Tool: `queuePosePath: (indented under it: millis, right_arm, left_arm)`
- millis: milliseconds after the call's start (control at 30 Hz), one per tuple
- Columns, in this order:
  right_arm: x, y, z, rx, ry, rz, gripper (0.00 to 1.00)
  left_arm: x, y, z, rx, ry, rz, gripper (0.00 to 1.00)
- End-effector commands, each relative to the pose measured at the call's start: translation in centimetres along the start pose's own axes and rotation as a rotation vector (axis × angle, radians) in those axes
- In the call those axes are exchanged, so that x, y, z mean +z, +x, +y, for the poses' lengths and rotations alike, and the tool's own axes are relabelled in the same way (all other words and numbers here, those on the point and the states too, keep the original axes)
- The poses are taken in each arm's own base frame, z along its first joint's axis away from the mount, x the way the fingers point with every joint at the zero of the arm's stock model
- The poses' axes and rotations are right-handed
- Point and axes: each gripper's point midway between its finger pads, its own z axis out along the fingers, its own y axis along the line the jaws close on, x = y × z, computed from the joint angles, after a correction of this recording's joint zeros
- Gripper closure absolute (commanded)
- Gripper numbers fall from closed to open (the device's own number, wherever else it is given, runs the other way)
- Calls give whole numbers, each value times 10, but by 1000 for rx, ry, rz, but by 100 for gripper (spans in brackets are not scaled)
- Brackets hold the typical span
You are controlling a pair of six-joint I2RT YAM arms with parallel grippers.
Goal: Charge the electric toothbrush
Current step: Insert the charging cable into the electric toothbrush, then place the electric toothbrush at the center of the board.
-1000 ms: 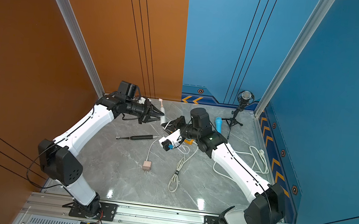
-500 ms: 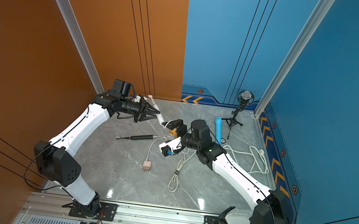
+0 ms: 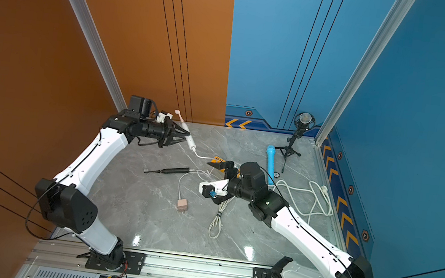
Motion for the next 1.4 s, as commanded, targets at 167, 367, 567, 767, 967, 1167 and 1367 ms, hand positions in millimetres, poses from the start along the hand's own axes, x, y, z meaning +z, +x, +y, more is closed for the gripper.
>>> queuePosePath:
  millis: [167,367,567,767,967,1167,1367]
  right_arm:
    - [-19,-11,-70,1118,167,-38,11]
    - [-5,35,-72,1446,130,131,21]
    - [1,49,-59,1468,138,185,18]
    - [9,55,-53,1481,120,210,18]
    - [8,58,-50,1480,120,235,16]
    - [-3,59,-51,1473,170,244,13]
    - [-5,57,-53,1466,178,242,12]
  left_arm:
    - [-5,0,-3,495,-169,-200,100]
    - [-31,-26,120,267,-516,-383,100]
    - [-78,-16,226,81,-742,-481,100]
    - [-99,4,312,-121,-919,-485,100]
    - [-88,3,354,-280,-930,-438,100]
    - [-83,7,374,-358,-962,-399,60]
    - [-91,3,352,-307,-893,-436,30]
